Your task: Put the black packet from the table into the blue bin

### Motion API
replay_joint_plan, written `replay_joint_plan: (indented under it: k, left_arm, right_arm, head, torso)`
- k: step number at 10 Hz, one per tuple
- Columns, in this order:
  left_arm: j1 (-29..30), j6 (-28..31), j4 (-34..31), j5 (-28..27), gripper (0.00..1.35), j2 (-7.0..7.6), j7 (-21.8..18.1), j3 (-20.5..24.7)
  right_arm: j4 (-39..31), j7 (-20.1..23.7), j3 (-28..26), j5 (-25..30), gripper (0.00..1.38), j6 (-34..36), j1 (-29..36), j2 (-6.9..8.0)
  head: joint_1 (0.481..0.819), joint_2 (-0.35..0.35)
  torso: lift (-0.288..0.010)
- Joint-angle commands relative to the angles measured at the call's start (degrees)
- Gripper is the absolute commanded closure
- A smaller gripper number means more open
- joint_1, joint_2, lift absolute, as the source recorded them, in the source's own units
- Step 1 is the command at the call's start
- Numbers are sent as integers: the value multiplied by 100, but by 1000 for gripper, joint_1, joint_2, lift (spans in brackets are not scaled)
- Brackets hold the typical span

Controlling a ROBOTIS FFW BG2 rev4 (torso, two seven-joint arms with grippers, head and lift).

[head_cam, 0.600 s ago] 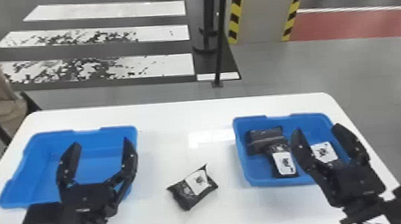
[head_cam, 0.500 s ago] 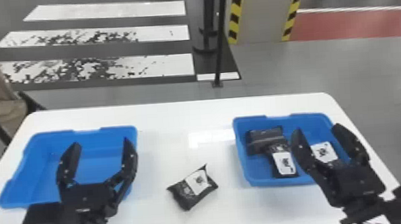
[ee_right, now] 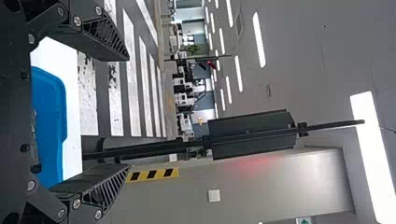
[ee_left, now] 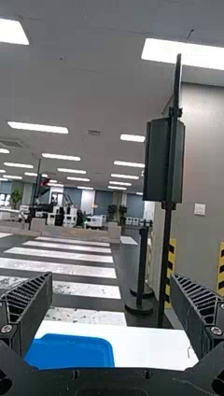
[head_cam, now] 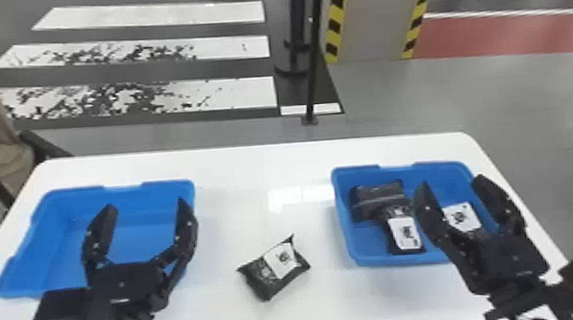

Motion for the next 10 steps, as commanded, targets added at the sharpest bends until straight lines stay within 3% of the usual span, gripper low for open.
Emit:
replay_joint_plan:
  k: [1,3,6,10]
  left_arm:
    - [1,15,0,11,94,1,0,0]
    - [-13,72,0,11,94,1,-18,-23]
    - [-13,142,0,23,93,-8,-35,-23]
    - [-28,170,0,34,91,-8,-44,-34]
  right_arm:
    - [-280,86,118,57,219,529,-30,-64]
    - [-393,534,610,102,219,1977,-550,-240]
    - [57,1167,1330,376,213,3707,-1506,-407]
    - [620,1282,2484,628,211,4720,-2449,-574]
  head:
    - [695,-66]
    - [695,-27]
    - [695,85]
    - [695,193]
  torso:
    - [-110]
    - [-110]
    - [-110]
    - [-110]
